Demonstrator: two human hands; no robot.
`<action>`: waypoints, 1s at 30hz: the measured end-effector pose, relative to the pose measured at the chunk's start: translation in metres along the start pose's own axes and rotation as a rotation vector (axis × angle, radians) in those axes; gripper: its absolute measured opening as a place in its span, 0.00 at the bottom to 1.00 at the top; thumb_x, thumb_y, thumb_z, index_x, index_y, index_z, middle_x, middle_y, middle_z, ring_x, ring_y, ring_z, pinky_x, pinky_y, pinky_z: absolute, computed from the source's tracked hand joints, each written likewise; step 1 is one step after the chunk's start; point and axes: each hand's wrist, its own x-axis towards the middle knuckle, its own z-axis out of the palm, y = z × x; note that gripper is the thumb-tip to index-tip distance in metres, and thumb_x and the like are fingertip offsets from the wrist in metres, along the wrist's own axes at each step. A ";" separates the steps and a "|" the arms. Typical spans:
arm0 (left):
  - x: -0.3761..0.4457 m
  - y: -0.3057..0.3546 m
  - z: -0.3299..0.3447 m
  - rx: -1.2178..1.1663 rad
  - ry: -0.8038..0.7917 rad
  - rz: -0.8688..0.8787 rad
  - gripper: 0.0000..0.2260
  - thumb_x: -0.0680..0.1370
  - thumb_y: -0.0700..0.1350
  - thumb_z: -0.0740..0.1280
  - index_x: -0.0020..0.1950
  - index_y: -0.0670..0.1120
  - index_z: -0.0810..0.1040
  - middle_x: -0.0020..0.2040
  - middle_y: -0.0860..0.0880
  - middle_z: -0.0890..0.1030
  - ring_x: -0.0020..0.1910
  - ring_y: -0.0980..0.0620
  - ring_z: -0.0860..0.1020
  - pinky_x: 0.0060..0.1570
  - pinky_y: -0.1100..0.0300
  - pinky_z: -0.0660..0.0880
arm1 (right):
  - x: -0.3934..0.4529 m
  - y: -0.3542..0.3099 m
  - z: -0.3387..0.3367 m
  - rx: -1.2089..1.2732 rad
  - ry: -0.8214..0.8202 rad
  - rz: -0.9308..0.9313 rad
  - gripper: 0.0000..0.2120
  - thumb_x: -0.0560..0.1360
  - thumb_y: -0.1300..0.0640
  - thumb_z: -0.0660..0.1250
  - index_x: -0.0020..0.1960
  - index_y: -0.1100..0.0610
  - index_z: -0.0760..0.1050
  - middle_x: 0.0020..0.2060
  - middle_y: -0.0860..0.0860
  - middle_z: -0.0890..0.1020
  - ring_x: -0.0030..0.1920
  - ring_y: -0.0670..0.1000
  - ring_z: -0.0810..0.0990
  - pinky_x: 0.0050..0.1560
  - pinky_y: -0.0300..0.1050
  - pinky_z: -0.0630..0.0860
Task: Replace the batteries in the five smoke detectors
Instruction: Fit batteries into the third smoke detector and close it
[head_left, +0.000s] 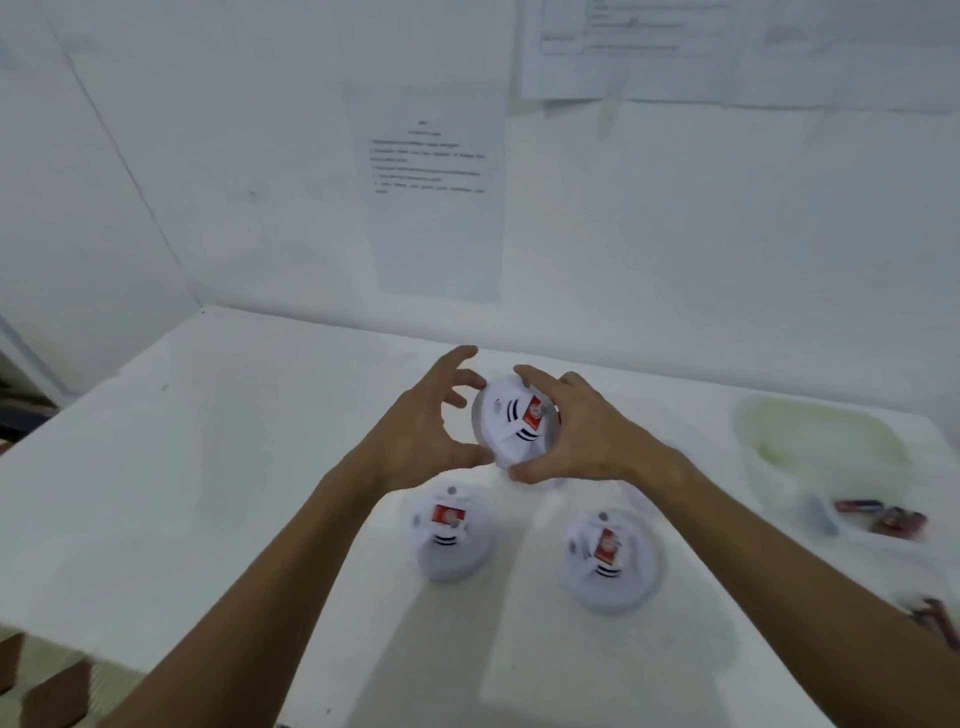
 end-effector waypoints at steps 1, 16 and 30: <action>-0.001 0.016 0.009 -0.019 -0.005 0.047 0.45 0.65 0.48 0.80 0.74 0.58 0.58 0.61 0.64 0.73 0.57 0.60 0.75 0.50 0.70 0.72 | -0.015 0.008 -0.010 0.032 0.024 0.010 0.51 0.63 0.47 0.81 0.77 0.43 0.55 0.59 0.47 0.69 0.60 0.49 0.71 0.57 0.43 0.73; 0.004 0.169 0.147 -0.369 -0.414 0.114 0.39 0.67 0.38 0.79 0.72 0.57 0.65 0.53 0.51 0.85 0.51 0.52 0.84 0.48 0.59 0.80 | -0.206 0.116 -0.093 0.705 0.244 -0.015 0.45 0.60 0.60 0.80 0.72 0.48 0.63 0.66 0.51 0.76 0.67 0.54 0.75 0.59 0.51 0.79; -0.003 0.190 0.162 -0.182 -0.410 0.182 0.37 0.62 0.45 0.83 0.69 0.55 0.73 0.56 0.58 0.82 0.55 0.57 0.81 0.55 0.58 0.80 | -0.240 0.134 -0.090 0.566 0.274 -0.059 0.46 0.59 0.61 0.82 0.71 0.48 0.65 0.63 0.38 0.76 0.65 0.41 0.74 0.61 0.36 0.75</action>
